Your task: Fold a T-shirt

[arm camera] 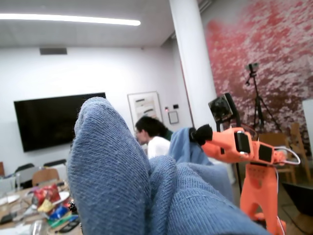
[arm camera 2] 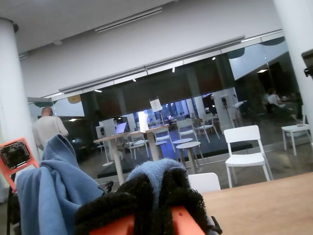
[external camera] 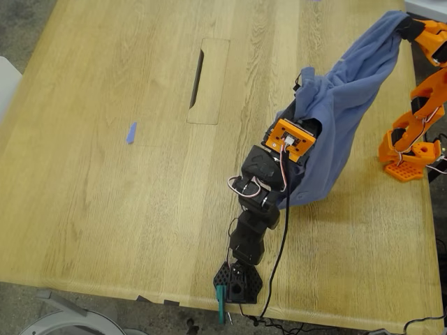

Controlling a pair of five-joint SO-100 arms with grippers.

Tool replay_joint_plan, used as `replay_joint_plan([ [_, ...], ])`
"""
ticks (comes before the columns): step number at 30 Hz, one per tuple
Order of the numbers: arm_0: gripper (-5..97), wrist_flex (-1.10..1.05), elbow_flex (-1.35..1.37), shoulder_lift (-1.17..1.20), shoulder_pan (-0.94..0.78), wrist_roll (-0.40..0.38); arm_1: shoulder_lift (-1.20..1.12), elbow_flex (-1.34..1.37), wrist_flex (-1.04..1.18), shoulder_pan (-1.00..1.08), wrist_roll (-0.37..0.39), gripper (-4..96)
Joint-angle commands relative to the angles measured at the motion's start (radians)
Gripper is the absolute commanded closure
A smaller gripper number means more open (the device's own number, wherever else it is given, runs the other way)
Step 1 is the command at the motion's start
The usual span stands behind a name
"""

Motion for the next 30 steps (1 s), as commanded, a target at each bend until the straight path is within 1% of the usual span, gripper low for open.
replay_joint_plan([
  [1, 92, 0.012, -0.035, 0.112, 0.044, -0.011, 0.034, -0.014, 0.012, 0.006, 0.008, 91.5],
  [4, 92, 0.052, -0.035, 0.118, 0.083, -0.011, 0.052, -0.012, 0.043, -0.017, 0.008, 91.5],
  [10, 92, 0.075, -0.034, 0.132, 0.095, -0.037, 0.089, -0.011, 0.075, -0.048, 0.0, 91.5],
  [15, 92, 0.1, 0.025, 0.183, 0.138, -0.037, 0.135, -0.009, 0.121, -0.064, 0.006, 91.5],
  [23, 92, 0.215, 0.043, 0.232, 0.222, -0.054, 0.178, 0.006, 0.201, -0.135, -0.002, 91.4],
  [27, 92, 0.272, 0.048, 0.244, 0.252, -0.094, 0.183, 0.009, 0.264, -0.169, 0.002, 91.4],
  [30, 92, 0.291, 0.143, 0.304, 0.244, -0.135, 0.198, 0.021, 0.322, -0.173, 0.018, 91.4],
])
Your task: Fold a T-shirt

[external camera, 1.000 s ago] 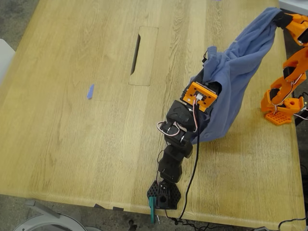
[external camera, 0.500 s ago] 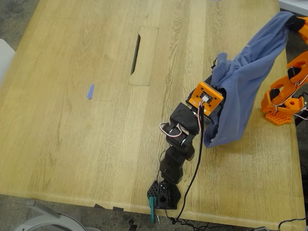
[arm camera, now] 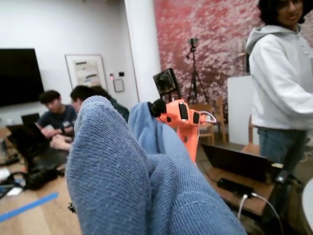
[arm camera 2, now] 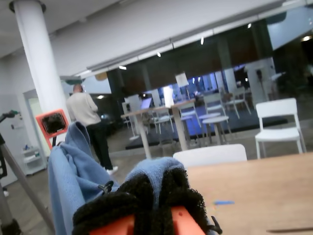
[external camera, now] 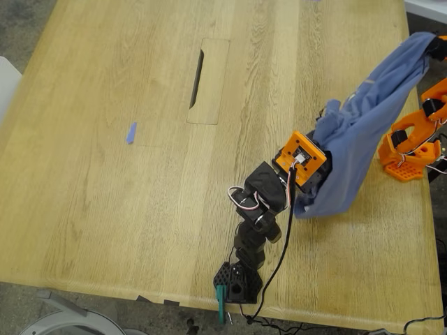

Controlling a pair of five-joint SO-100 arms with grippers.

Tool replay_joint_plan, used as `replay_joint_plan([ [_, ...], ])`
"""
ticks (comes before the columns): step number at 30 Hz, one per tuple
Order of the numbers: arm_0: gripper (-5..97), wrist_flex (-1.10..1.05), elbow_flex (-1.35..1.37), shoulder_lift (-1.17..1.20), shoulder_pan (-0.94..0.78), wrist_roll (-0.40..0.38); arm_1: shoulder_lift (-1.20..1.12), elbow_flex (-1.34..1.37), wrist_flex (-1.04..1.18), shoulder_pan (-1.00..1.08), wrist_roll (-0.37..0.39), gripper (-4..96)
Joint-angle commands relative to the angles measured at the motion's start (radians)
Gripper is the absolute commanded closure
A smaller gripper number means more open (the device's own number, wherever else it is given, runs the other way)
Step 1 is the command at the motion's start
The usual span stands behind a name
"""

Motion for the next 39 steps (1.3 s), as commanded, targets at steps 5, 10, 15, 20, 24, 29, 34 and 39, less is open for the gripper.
replay_joint_plan([
  [5, 92, 0.009, 0.232, 0.244, -0.032, -0.11, 0.04, 0.071, 0.052, 0.002, 0.043, 91.4],
  [10, 92, 0.054, 0.299, 0.268, -0.066, -0.19, 0.089, 0.17, 0.052, 0.012, 0.074, 91.4],
  [15, 92, 0.14, 0.324, 0.278, -0.069, -0.265, 0.143, 0.281, 0.054, 0.026, 0.109, 91.4],
  [20, 92, 0.172, 0.36, 0.284, -0.081, -0.308, 0.187, 0.38, 0.054, 0.031, 0.14, 91.4],
  [24, 92, 0.288, 0.36, 0.295, -0.083, -0.344, 0.219, 0.446, 0.055, 0.032, 0.161, 91.4],
  [29, 92, 0.33, 0.431, 0.331, -0.077, -0.367, 0.288, 0.566, 0.057, 0.037, 0.189, 91.3],
  [34, 92, 0.336, 0.566, 0.411, -0.066, -0.39, 0.354, 0.669, 0.057, 0.032, 0.196, 91.3],
  [39, 92, 0.313, 0.739, 0.515, -0.048, -0.41, 0.439, 0.796, 0.057, 0.031, 0.207, 91.3],
])
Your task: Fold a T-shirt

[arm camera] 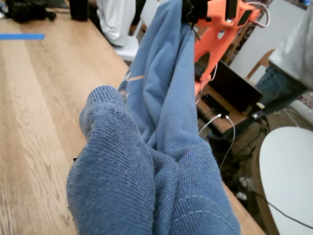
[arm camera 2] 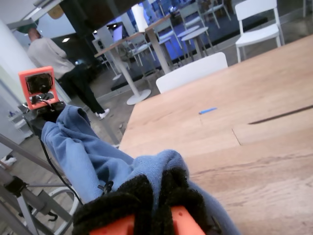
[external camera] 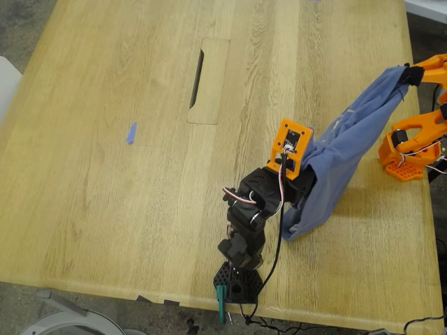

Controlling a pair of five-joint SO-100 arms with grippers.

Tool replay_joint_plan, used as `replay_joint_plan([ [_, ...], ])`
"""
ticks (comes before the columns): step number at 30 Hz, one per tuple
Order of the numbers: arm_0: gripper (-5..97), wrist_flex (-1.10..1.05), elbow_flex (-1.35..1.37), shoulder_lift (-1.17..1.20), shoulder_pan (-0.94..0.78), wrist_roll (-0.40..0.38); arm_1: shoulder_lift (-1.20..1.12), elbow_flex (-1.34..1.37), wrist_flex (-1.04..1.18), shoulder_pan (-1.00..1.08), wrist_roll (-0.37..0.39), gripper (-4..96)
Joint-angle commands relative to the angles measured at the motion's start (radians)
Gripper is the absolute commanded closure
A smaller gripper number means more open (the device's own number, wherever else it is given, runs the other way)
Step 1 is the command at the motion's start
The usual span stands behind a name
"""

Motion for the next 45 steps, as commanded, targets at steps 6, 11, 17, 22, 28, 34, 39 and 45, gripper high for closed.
replay_joint_plan([
  [6, 92, -0.152, 0.33, 0.241, 0.044, -0.025, 0.097, 0.149, 0.002, -0.028, 0.012, 91.3],
  [11, 92, -0.213, 0.417, 0.291, 0.06, -0.028, 0.107, 0.158, 0.002, -0.041, 0.017, 91.3],
  [17, 92, -0.224, 0.5, 0.339, 0.092, -0.029, 0.153, 0.25, 0.002, -0.061, 0.023, 91.3],
  [22, 92, -0.279, 0.676, 0.439, 0.106, -0.038, 0.21, 0.36, 0.002, -0.084, 0.038, 91.3],
  [28, 92, -0.422, 0.953, 0.583, 0.094, -0.037, 0.276, 0.5, -0.002, -0.109, 0.037, 91.3],
  [34, 92, -0.552, 1.207, 0.736, 0.002, -0.02, 0.374, 0.778, -0.115, -0.124, 0.003, 91.2],
  [39, 92, -0.627, 1.381, 0.847, -0.083, -0.017, 0.448, 1.068, -0.353, -0.106, -0.003, 91.2],
  [45, 92, -0.713, 1.526, 0.923, -0.149, -0.012, 0.488, 1.279, -0.509, -0.078, -0.015, 91.2],
])
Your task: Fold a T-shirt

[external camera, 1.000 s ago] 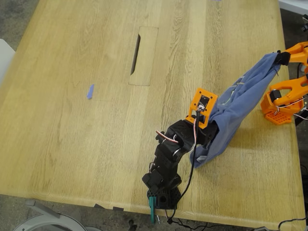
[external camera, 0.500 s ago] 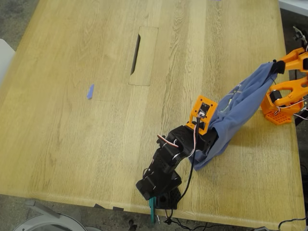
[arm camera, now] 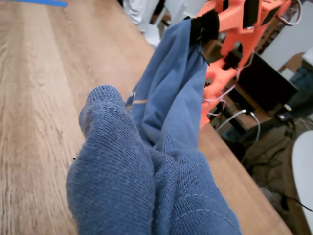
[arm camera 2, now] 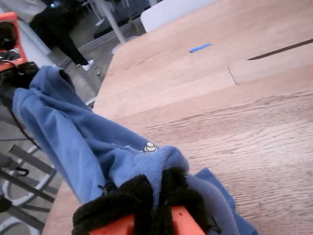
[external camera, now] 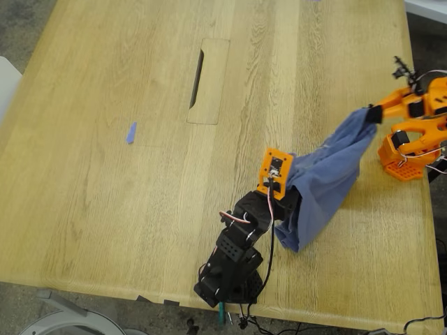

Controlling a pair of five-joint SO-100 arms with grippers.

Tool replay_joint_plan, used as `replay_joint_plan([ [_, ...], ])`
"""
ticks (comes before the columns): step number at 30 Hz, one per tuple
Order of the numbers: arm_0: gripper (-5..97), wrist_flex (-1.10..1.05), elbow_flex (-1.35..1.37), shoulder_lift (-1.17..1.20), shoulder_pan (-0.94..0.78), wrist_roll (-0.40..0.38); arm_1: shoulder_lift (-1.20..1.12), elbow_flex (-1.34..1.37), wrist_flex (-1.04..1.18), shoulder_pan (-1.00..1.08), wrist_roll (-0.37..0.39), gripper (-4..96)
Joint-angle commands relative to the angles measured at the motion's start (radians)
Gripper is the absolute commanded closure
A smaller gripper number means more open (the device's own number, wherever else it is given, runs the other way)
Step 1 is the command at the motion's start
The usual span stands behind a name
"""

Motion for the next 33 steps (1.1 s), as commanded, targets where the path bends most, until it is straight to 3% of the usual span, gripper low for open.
replay_joint_plan([
  [1, 92, -0.08, 0.023, 0.058, -0.034, 0.011, 0.009, 0.052, -0.074, 0.017, -0.009, 91.2],
  [21, 92, -0.255, 0.425, 0.247, -0.325, 0.02, -0.101, 0.566, -0.719, 0.284, -0.071, 91.2],
  [33, 92, -0.667, 0.69, 0.132, -0.543, 0.018, -0.472, 0.675, -1.247, 0.43, -0.1, 91.2],
])
